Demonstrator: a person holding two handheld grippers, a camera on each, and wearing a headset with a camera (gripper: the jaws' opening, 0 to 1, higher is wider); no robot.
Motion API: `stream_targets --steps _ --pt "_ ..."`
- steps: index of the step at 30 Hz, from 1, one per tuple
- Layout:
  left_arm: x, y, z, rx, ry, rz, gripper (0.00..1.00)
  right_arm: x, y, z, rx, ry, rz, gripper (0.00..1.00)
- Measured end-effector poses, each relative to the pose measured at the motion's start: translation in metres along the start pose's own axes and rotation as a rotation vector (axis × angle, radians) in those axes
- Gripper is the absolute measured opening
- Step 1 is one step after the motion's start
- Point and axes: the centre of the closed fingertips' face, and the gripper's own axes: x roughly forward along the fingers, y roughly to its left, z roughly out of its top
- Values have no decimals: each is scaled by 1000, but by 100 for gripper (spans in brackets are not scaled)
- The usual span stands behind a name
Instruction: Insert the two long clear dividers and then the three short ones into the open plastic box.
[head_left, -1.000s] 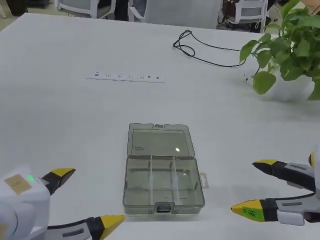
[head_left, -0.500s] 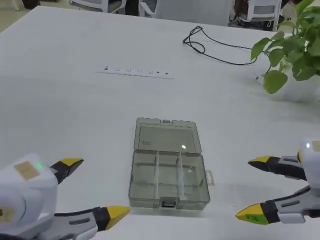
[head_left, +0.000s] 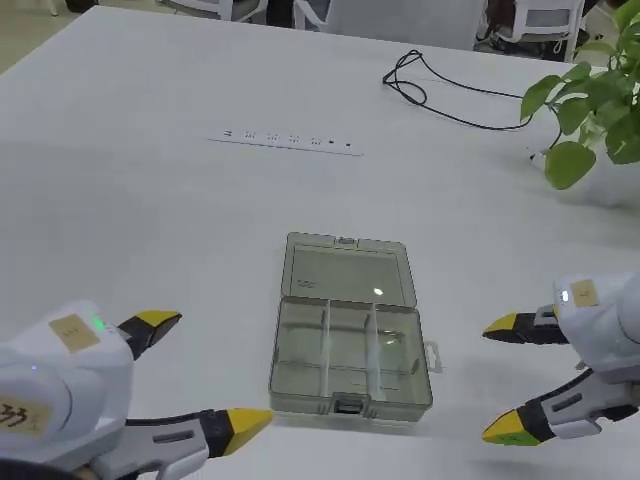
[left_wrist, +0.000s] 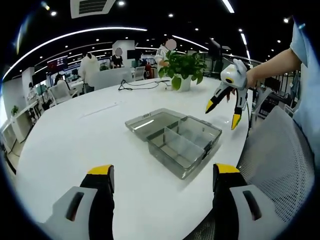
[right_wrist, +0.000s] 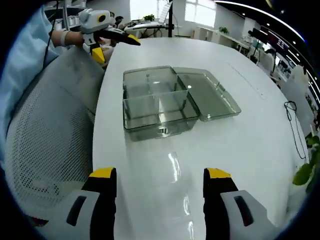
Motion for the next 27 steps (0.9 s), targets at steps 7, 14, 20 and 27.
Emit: stream_targets --steps 7,14,20,27 --pt "0 -1 0 -1 -1 -8 82 10 -4 -6 -62 88 38 62" --pt "1 -5 0 -5 2 -26 83 18 -6 -7 -94 141 68 54" --pt "2 -7 0 -12 4 -39 86 24 -5 -13 -131 182 85 49" --pt "3 -8 -1 -11 7 -45 86 30 -5 -13 -166 210 89 46"
